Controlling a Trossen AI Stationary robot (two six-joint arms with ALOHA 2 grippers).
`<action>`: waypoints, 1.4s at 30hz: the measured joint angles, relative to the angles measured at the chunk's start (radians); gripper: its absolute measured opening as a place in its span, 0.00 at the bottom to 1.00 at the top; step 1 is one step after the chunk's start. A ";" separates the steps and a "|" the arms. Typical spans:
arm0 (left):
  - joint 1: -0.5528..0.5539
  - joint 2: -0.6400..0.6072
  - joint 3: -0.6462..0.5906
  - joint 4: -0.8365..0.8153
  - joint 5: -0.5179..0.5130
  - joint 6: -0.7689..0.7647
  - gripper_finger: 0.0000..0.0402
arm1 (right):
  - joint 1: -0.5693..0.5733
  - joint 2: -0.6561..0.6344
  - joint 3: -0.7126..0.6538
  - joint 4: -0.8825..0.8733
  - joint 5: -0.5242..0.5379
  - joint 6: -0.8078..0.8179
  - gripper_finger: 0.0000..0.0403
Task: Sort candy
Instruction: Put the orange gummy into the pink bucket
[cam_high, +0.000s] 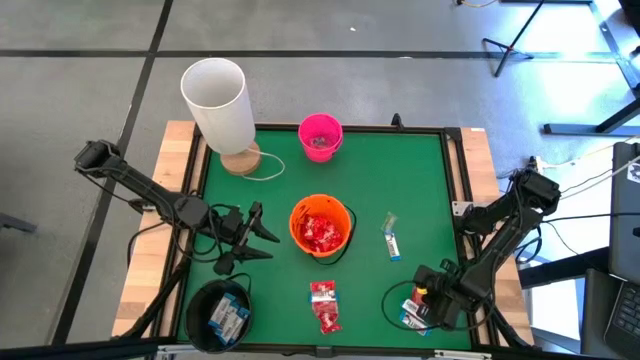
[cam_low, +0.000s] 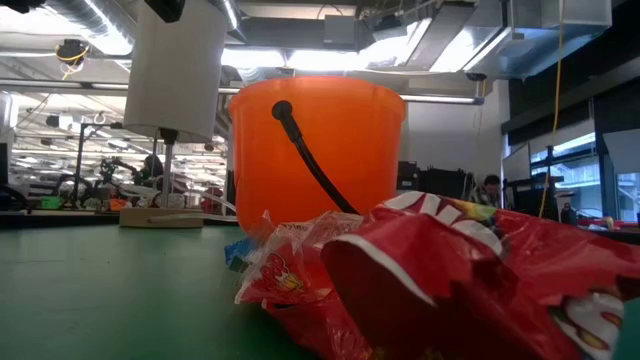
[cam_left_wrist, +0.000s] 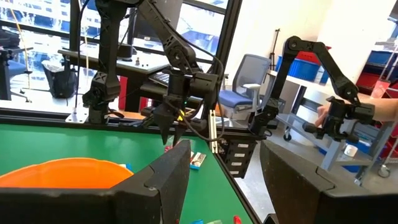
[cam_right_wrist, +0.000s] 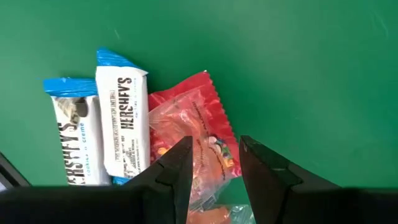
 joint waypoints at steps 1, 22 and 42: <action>0.000 0.000 0.000 0.000 0.000 0.001 0.46 | 0.000 0.000 -0.001 -0.003 -0.001 0.000 0.31; 0.000 0.000 0.000 -0.006 0.000 0.006 0.46 | 0.000 0.000 -0.002 -0.008 -0.024 0.014 0.03; 0.000 0.000 0.000 -0.008 -0.015 0.008 0.46 | 0.000 -0.081 0.129 -0.190 0.180 0.037 0.00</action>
